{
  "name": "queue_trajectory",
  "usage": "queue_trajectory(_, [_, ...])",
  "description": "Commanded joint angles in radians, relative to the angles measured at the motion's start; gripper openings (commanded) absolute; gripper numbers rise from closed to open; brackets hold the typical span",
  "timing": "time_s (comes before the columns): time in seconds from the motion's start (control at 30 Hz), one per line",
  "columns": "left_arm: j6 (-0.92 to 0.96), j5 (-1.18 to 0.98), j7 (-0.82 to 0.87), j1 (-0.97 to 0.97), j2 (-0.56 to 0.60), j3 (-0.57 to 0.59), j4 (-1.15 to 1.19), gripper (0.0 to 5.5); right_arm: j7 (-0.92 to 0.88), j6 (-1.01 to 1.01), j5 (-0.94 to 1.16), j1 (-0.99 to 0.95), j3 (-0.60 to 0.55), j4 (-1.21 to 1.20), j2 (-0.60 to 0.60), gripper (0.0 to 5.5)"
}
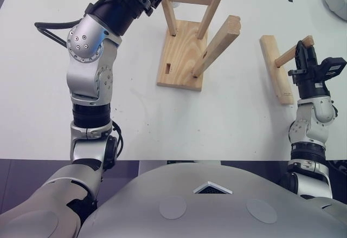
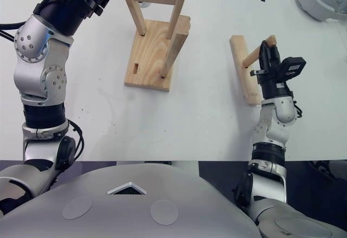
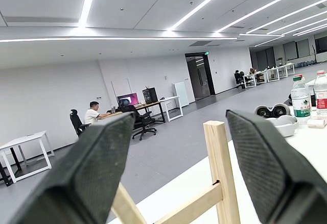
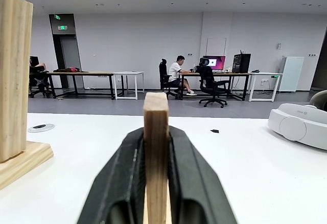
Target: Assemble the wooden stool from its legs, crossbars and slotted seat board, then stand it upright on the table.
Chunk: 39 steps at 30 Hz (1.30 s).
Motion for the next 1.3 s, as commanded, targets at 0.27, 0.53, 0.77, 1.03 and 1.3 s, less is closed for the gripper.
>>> queue_trajectory(0.27, [-0.011, 0.018, 0.001, -0.02, 0.005, -0.004, 0.016, 3.3, 0.0, 0.174, -0.006, 0.083, 0.035, -0.059, -0.008, 0.8])
queue_trajectory(0.53, [-0.02, 0.024, 0.012, -0.017, -0.004, -0.005, 0.016, 3.3, -0.019, 0.26, -0.013, 0.084, 0.019, -0.176, -0.022, 2.2])
queue_trajectory(0.77, [-0.019, 0.028, 0.021, 0.0, -0.004, -0.01, -0.001, 3.3, -0.047, 0.605, -0.026, 0.151, 0.028, -0.403, -0.149, 3.48])
queue_trajectory(1.03, [-0.018, 0.035, 0.035, 0.007, -0.007, -0.021, -0.008, 3.3, -0.086, 1.037, -0.008, 0.112, 0.053, -0.56, -0.275, 3.87])
queue_trajectory(1.3, [-0.019, 0.045, 0.039, 0.012, -0.01, -0.02, -0.01, 3.3, -0.086, 1.149, -0.062, 0.114, 0.09, -0.516, -0.292, 3.54])
